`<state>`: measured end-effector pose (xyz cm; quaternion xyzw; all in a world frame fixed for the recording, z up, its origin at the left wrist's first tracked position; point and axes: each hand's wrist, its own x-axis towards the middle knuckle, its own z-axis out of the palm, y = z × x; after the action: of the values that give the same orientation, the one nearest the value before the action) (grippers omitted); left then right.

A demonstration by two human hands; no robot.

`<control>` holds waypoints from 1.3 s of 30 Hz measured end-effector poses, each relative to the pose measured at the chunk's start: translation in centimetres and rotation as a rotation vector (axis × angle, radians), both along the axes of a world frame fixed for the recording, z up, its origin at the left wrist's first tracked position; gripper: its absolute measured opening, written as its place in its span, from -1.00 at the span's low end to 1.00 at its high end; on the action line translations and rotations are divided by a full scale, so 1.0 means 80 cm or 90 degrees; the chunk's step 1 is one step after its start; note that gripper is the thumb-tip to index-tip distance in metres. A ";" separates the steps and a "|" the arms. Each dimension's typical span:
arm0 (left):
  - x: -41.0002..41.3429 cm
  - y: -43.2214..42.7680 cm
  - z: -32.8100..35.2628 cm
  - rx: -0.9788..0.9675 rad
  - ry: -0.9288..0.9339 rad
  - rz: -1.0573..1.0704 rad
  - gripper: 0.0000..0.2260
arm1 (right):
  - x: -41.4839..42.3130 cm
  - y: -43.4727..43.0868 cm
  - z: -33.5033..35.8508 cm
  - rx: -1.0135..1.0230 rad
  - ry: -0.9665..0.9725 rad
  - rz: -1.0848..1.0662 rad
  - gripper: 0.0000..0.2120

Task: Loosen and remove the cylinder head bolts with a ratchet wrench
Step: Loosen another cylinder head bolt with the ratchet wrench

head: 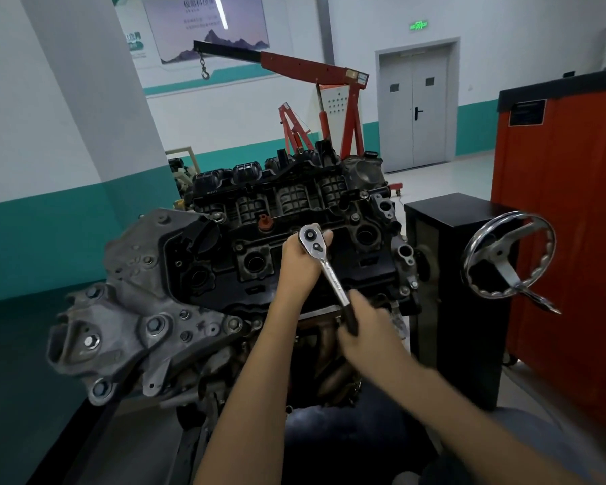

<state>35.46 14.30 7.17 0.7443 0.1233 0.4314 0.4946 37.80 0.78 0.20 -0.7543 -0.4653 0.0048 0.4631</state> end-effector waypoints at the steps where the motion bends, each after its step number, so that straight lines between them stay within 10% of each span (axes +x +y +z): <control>1: 0.000 0.001 0.000 0.002 0.004 -0.001 -0.59 | 0.021 -0.012 0.011 -0.043 -0.066 -0.009 -0.80; 9: -0.001 -0.003 0.010 0.025 0.008 0.022 -0.59 | 0.136 -0.030 0.141 -0.268 -0.534 -0.005 -0.81; 21: 0.016 -0.006 0.000 -0.038 -0.062 0.068 -0.52 | -0.005 -0.007 0.032 -0.012 0.317 0.248 -0.82; 31: 0.007 0.008 0.017 0.125 0.068 0.017 -0.49 | 0.127 -0.022 0.168 -0.280 -0.339 0.034 -0.75; 39: 0.027 -0.019 0.010 0.019 -0.081 0.131 -0.54 | 0.010 -0.016 0.034 -0.009 0.147 0.093 -0.82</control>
<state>37.62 12.75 7.95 0.7063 0.1608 0.5277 0.4435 38.57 -0.48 2.88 -0.7160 -0.4623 0.1285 0.5071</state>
